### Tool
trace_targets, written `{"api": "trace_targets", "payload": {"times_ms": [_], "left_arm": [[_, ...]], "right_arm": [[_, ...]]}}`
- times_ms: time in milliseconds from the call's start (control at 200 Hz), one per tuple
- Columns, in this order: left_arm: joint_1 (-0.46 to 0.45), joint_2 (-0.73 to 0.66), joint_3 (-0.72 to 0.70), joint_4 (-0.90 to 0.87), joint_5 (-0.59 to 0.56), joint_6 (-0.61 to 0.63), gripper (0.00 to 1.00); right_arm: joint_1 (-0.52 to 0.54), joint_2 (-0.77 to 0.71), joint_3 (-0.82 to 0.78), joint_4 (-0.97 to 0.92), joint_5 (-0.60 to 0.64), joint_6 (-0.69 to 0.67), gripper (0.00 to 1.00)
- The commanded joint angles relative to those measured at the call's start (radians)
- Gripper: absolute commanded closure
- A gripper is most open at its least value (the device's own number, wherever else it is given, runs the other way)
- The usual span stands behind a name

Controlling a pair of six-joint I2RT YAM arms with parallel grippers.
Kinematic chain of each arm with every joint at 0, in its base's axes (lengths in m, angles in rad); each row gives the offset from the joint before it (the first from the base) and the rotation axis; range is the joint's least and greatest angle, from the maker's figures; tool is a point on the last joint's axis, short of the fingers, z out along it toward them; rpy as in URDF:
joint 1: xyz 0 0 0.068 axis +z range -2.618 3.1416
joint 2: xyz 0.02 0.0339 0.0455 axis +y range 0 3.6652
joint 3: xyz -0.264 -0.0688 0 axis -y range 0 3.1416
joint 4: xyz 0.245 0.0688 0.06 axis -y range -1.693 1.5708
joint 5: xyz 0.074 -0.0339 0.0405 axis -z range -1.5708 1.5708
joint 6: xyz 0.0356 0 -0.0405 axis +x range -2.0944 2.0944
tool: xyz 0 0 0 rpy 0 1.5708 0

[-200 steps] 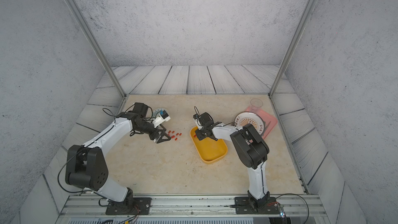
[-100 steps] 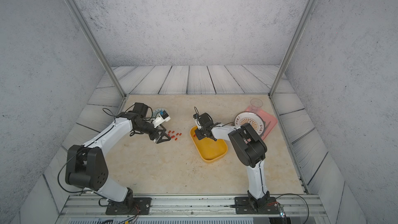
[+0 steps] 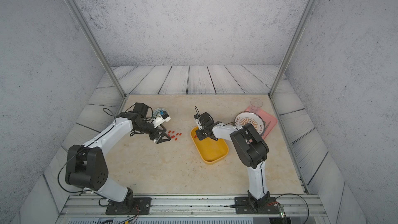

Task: Take the screw protection sleeves out of the storage box
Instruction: Pick up the screw protection sleeve from the storage box, then place the screw protection sleeve at the center of the board.

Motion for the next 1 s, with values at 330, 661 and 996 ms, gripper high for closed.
{"api": "trace_targets", "payload": {"times_ms": [330, 661, 996], "left_arm": [[0.060, -0.019, 0.051, -0.056, 0.015, 0.023, 0.09], [0.102, -0.024, 0.023, -0.167, 0.106, 0.253, 0.12], [0.158, -0.040, -0.006, -0.088, -0.027, 0.211, 0.14]], "right_arm": [[-0.001, -0.241, 0.043, -0.231, -0.347, -0.130, 0.96], [0.111, -0.037, 0.247, -0.245, -0.342, -0.049, 0.95], [0.141, 0.140, 0.386, -0.253, -0.265, -0.056, 0.94]]}}
